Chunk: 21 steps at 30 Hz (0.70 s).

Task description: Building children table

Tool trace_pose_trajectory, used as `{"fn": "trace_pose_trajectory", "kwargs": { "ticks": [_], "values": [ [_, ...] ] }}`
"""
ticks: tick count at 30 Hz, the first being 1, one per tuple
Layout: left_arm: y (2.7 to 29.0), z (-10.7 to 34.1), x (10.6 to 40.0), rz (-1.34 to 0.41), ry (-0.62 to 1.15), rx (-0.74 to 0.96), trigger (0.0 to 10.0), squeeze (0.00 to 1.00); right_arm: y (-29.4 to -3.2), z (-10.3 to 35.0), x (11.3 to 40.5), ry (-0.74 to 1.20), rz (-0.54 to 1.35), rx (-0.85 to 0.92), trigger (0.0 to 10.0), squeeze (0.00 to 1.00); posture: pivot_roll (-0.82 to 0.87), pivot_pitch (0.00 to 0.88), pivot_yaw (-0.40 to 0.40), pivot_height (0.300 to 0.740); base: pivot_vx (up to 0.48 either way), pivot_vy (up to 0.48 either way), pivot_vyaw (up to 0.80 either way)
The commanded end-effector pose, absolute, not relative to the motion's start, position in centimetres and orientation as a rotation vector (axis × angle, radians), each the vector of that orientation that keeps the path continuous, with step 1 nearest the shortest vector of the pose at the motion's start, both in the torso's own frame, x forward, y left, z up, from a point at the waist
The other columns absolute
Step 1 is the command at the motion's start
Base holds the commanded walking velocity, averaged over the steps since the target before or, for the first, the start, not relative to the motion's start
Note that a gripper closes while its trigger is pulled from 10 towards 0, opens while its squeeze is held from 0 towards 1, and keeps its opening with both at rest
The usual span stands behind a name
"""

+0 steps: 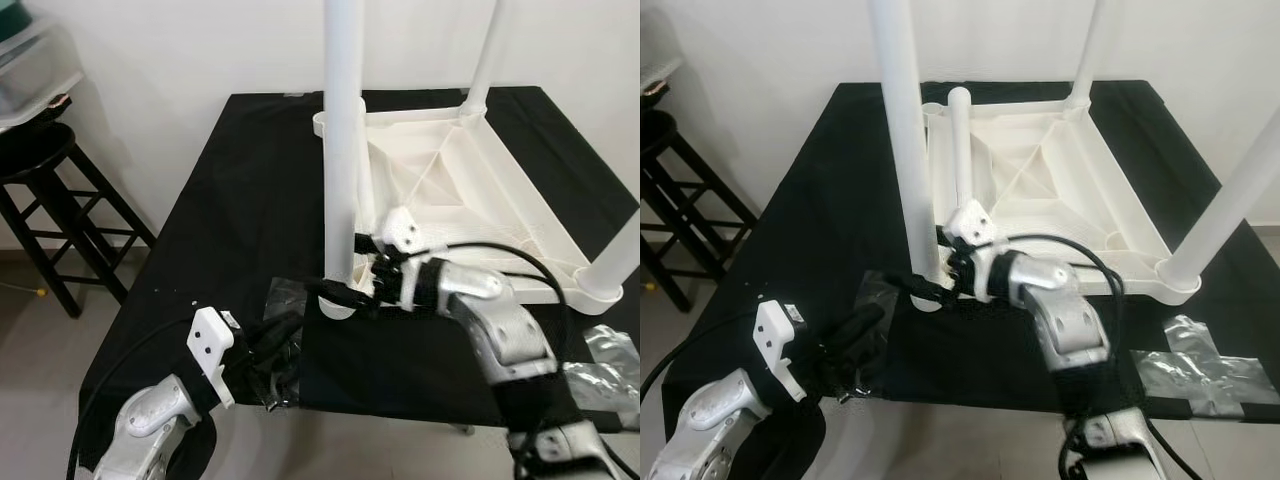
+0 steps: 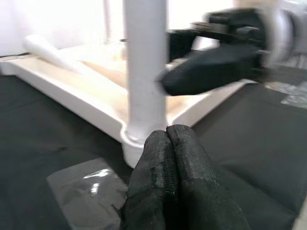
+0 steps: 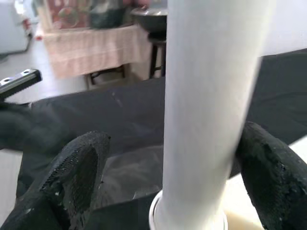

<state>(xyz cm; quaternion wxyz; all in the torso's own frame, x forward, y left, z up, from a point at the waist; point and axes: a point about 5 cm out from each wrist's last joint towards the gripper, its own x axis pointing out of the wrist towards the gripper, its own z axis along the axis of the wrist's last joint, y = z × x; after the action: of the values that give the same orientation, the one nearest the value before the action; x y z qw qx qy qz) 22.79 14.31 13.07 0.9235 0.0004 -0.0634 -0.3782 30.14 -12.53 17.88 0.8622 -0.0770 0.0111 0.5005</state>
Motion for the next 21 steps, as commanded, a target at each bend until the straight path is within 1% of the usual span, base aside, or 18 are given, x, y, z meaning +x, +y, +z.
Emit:
{"fn": "trace_pose_trajectory", "kwargs": {
  "ticks": [1,3,4,5,6,8,9,11,14,18,21],
  "values": [
    [14.8,13.8,23.0,-0.722,-0.141,-0.038,10.0,0.0,-11.9,18.0,29.2,-0.003,1.057,-0.112,10.0,0.0,-0.01,0.099,0.038,0.74,0.0,0.0,0.0],
    [14.9,14.1,23.2,-0.7,-0.145,-0.051,10.0,0.0,-11.8,17.9,28.9,-0.006,1.046,-0.095,10.0,0.0,-0.01,0.099,0.038,0.74,0.0,0.0,0.0],
    [15.4,14.5,23.8,-0.631,-0.156,-0.069,10.0,0.0,-11.3,17.5,28.2,-0.015,1.022,-0.072,10.0,0.0,-0.02,0.096,0.044,0.74,0.0,0.0,0.0],
    [15.4,14.5,23.8,-0.631,-0.156,-0.069,10.0,0.0,-11.3,17.5,28.2,-0.015,1.022,-0.072,10.0,0.0,-0.02,0.096,0.044,0.74,0.0,0.0,0.0],
    [15.9,14.9,24.7,-0.533,-0.155,-0.097,10.0,0.0,-10.6,17.0,27.9,-0.03,0.931,-0.007,10.0,0.0,-0.02,0.094,0.049,0.74,0.0,0.0,0.0],
    [15.9,14.9,24.7,-0.533,-0.155,-0.097,10.0,0.0,-10.6,17.0,27.9,-0.03,0.931,-0.007,10.0,0.0,-0.02,0.094,0.049,0.74,0.0,0.0,0.0],
    [16.2,15.5,25.7,-0.42,-0.152,-0.134,10.0,0.0,-10.0,15.9,27.4,-0.012,0.76,0.093,10.0,0.0,-0.02,0.092,0.049,0.74,0.0,0.0,0.0],
    [15.6,15.1,25.7,-0.411,-0.133,-0.128,10.0,0.0,-10.7,16.1,27.6,-0.035,0.674,0.12,10.0,0.0,-0.03,0.088,0.045,0.74,0.0,0.0,0.0],
    [15.6,15.1,25.7,-0.411,-0.133,-0.128,10.0,0.0,-10.7,16.1,27.6,-0.035,0.674,0.12,10.0,0.0,-0.03,0.088,0.045,0.74,0.0,0.0,0.0],
    [15.6,14.5,25.4,-0.381,-0.101,-0.121,10.0,0.0,-12.0,16.1,27.3,-0.03,0.608,0.134,10.0,0.0,-0.03,0.087,0.039,0.74,0.0,0.0,0.0],
    [15.6,14.3,25.3,-0.37,-0.086,-0.093,10.0,0.0,-12.2,16.0,27.1,-0.024,0.592,0.129,10.0,0.0,-0.03,0.088,0.041,0.74,0.0,0.0,0.0]
  ]
}}
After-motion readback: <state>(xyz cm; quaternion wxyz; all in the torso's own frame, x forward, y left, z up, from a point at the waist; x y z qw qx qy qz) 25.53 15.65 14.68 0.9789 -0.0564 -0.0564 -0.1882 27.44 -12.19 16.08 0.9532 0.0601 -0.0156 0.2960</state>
